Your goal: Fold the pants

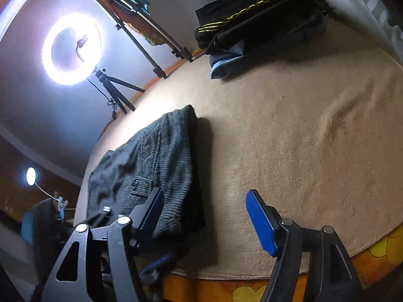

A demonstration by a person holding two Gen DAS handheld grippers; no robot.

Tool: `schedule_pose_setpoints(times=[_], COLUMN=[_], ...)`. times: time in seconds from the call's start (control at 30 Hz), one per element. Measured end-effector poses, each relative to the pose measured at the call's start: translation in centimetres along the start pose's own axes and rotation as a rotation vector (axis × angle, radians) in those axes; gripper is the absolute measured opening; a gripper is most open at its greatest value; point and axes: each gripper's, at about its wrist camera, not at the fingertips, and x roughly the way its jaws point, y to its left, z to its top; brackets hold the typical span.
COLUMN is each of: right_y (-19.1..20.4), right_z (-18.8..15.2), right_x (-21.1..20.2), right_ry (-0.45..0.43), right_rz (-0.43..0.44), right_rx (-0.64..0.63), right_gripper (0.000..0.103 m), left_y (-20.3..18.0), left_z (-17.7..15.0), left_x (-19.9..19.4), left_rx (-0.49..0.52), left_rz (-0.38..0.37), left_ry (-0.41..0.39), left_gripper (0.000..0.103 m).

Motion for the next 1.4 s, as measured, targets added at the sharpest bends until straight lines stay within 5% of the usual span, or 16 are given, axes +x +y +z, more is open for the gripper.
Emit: schedule_pose_setpoints(times=[0.07,0.13,0.57,0.73,0.8,0.9,0.97,1.07,1.13,1.27,1.4], right_y=[0.2,0.3,1.1,2.7,3.4,3.9,4.2,5.6,6.7,7.5,7.2], right_z=[0.0,0.0,-0.3,-0.2,-0.2,-0.2,-0.1,-0.2,-0.3,-0.2,0.1], right_x=[0.1,0.5,5.9,6.8,6.9,6.8,6.5,5.5,5.0,4.8,4.7], right_ry=[0.01,0.027,0.18,0.19,0.183,0.155,0.131,0.078,0.052,0.033,0.032], right_rz=[0.017,0.04,0.256,0.227,0.175,0.106,0.086,0.039,0.024,-0.001,0.001], right_rx=[0.008,0.026,0.261,0.201,0.146,0.095,0.072,-0.007,-0.054,-0.096,-0.091], right_gripper=[0.076,0.078,0.083,0.062,0.045,0.027,0.022,0.018,0.017,0.016,0.015], left_y=[1.4,2.2,2.7,3.7,5.1,8.1,11.3,15.2,16.3,16.8,16.9], left_z=[0.2,0.3,0.0,-0.9,-1.5,-2.3,-2.8,-3.7,-3.9,-4.8,-4.0], left_x=[-0.8,-1.4,-2.8,-4.7,-6.6,-8.8,-8.9,-7.2,-5.3,-0.8,-2.3], left_rx=[-0.074,-0.133,-0.193,-0.241,-0.254,-0.265,-0.305,-0.386,-0.395,-0.415,-0.473], left_rz=[-0.052,-0.087,-0.137,-0.21,-0.223,-0.041,0.199,0.39,0.437,0.403,0.342], left_ry=[-0.015,-0.033,-0.044,-0.021,-0.045,-0.099,-0.098,-0.072,-0.039,0.085,0.027], left_gripper=[0.024,0.022,0.025,0.032,0.032,0.032,0.032,0.032,0.032,0.032,0.032])
